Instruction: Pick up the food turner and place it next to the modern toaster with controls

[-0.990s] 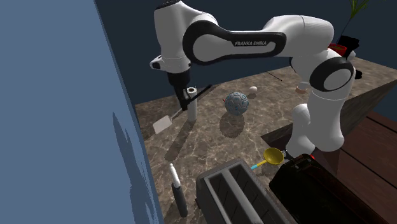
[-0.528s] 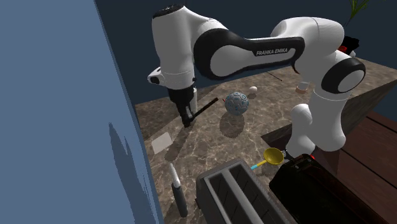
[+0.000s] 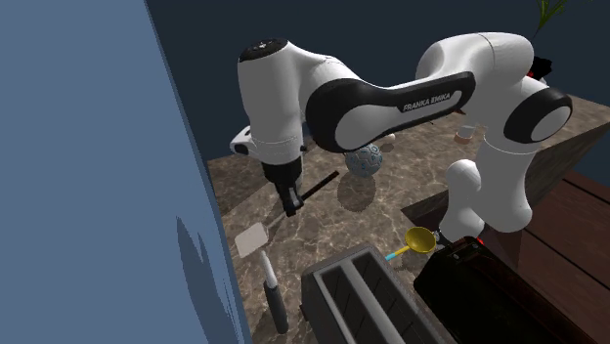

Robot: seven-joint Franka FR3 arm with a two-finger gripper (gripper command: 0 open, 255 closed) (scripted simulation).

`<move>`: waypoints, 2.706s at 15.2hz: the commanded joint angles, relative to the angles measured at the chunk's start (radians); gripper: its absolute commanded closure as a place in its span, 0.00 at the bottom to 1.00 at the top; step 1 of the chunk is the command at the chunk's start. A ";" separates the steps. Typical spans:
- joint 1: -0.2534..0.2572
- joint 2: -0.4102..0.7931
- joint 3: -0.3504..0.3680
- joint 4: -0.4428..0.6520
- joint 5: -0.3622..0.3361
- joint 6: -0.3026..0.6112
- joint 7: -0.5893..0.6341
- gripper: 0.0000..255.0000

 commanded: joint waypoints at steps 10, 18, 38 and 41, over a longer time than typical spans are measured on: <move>-0.001 -0.018 -0.001 -0.172 0.000 0.155 0.001 1.00; -0.001 -0.011 -0.001 -0.271 0.000 0.260 0.002 1.00; -0.001 0.063 -0.001 -0.447 -0.003 0.511 0.007 1.00; -0.001 0.081 -0.001 -0.465 -0.004 0.547 0.007 1.00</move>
